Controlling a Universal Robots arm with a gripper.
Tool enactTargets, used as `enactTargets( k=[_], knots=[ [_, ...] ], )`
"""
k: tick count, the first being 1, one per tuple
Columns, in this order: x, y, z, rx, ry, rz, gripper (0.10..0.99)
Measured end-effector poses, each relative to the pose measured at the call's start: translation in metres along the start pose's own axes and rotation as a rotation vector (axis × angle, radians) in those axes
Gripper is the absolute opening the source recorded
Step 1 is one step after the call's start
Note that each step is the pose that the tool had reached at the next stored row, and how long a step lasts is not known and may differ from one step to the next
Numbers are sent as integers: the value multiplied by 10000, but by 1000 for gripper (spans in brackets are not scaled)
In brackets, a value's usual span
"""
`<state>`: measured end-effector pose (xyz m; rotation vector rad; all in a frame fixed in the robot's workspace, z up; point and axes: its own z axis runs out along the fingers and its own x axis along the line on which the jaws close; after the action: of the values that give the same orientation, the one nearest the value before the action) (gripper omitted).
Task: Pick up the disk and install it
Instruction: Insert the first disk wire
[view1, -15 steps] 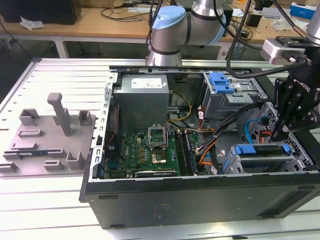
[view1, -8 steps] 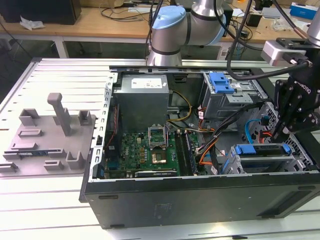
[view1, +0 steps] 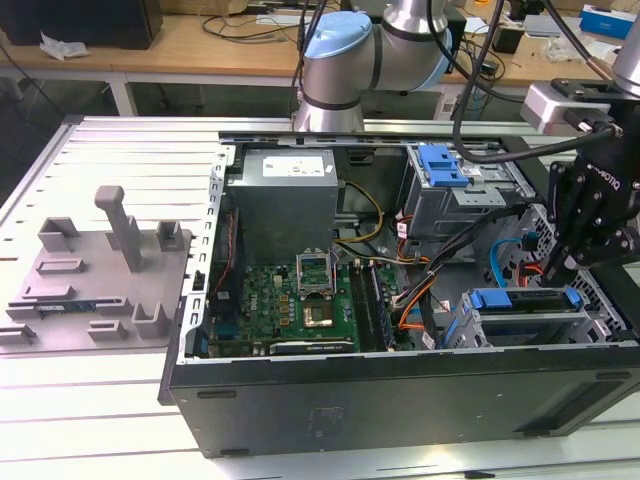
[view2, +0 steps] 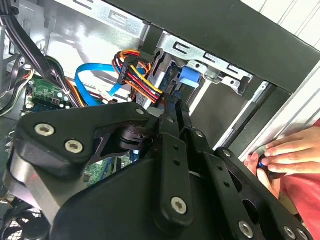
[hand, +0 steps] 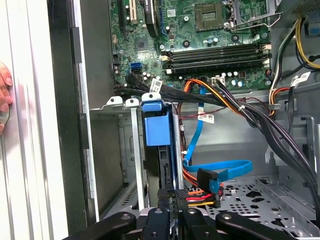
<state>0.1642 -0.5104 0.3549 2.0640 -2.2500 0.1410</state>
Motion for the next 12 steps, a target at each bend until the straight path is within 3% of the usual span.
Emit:
enactTargets(
  k=[12],
  knots=[
    [2, 1, 13, 0, -1, 0, 165]
  ],
)
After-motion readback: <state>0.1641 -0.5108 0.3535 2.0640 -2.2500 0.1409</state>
